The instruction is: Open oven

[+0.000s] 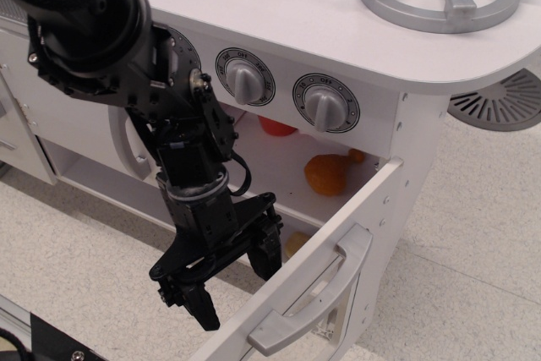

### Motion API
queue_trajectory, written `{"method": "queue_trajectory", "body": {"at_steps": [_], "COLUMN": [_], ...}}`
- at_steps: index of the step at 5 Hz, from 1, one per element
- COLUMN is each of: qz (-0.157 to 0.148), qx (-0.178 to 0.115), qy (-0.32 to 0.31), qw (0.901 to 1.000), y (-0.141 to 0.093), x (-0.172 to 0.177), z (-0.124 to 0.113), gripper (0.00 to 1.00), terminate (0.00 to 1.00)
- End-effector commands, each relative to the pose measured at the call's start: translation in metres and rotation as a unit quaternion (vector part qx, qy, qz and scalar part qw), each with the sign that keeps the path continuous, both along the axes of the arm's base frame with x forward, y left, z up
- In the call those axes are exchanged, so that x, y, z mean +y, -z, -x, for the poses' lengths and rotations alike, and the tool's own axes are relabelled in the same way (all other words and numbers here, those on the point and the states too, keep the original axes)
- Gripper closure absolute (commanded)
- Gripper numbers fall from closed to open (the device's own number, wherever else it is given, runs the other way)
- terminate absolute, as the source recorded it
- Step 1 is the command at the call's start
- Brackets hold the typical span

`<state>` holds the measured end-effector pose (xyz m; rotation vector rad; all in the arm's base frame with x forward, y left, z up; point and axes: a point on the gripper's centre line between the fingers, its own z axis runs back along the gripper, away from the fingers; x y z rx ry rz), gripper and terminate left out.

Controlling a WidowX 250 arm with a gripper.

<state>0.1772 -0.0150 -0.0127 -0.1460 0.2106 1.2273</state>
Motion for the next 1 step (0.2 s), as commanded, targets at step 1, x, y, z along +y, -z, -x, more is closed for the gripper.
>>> {"method": "queue_trajectory", "body": {"at_steps": [1], "qz": [-0.002], "qx": [-0.012], "qy": [0.005], "qw": [0.9999], "y": [-0.0156], "x": [-0.0035], "z": [-0.0159], "gripper": [0.00], "terminate": [1.00]}}
